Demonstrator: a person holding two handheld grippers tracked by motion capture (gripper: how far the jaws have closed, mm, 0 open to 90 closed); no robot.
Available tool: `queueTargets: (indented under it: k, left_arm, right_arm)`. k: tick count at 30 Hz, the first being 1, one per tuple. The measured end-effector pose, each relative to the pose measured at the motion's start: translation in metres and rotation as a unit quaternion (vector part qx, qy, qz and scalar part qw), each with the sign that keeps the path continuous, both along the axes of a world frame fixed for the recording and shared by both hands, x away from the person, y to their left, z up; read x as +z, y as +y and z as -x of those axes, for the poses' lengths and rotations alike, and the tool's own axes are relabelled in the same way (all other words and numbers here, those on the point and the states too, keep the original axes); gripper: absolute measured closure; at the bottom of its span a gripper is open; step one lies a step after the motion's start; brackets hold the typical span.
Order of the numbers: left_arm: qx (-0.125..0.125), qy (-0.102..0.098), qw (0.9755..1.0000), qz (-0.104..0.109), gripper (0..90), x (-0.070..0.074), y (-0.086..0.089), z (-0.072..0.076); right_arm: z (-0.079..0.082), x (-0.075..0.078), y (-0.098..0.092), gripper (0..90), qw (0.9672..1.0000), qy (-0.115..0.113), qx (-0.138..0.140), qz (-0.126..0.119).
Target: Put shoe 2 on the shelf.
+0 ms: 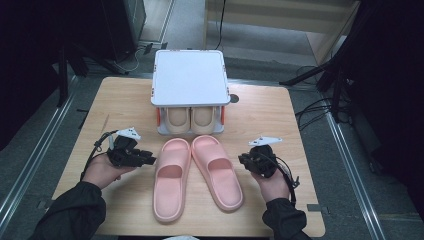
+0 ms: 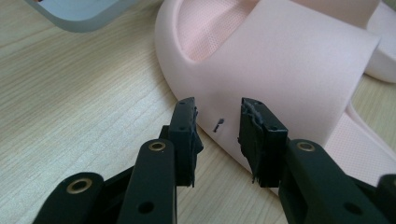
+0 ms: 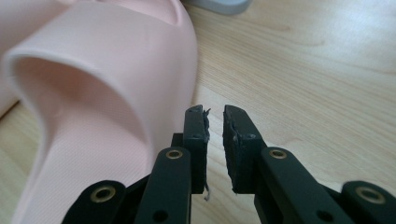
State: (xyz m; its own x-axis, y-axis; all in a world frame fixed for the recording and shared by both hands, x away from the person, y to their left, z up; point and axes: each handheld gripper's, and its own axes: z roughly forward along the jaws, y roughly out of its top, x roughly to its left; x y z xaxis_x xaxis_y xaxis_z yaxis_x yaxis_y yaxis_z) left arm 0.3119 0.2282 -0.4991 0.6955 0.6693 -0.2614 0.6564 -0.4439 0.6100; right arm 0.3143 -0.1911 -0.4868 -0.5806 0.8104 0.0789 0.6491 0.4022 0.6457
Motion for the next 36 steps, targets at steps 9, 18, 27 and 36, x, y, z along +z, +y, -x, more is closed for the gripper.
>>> queueTargets:
  k: [9, 18, 27, 36]
  left_arm:
    - [-0.013, 0.016, 0.9997, -0.011, 66.3, -0.008, -0.003, 0.001]
    - [-0.018, 0.023, 0.9995, -0.006, 67.0, -0.009, -0.007, 0.003]
    - [-0.034, 0.028, 0.9990, -0.003, 67.0, -0.009, -0.011, 0.006]
    - [-0.047, 0.027, 0.9985, -0.011, 65.0, -0.008, -0.015, 0.007]
  right_arm:
    - [-0.014, -0.019, 0.022, 78.4, 0.9992, 0.021, 0.023, 0.025]
    - [-0.009, -0.018, 0.031, 79.7, 0.9988, 0.021, 0.037, 0.025]
    - [-0.004, -0.020, 0.034, 80.3, 0.9989, 0.034, 0.033, -0.002]
    - [-0.001, -0.022, 0.038, 78.9, 0.9988, 0.029, 0.037, -0.007]
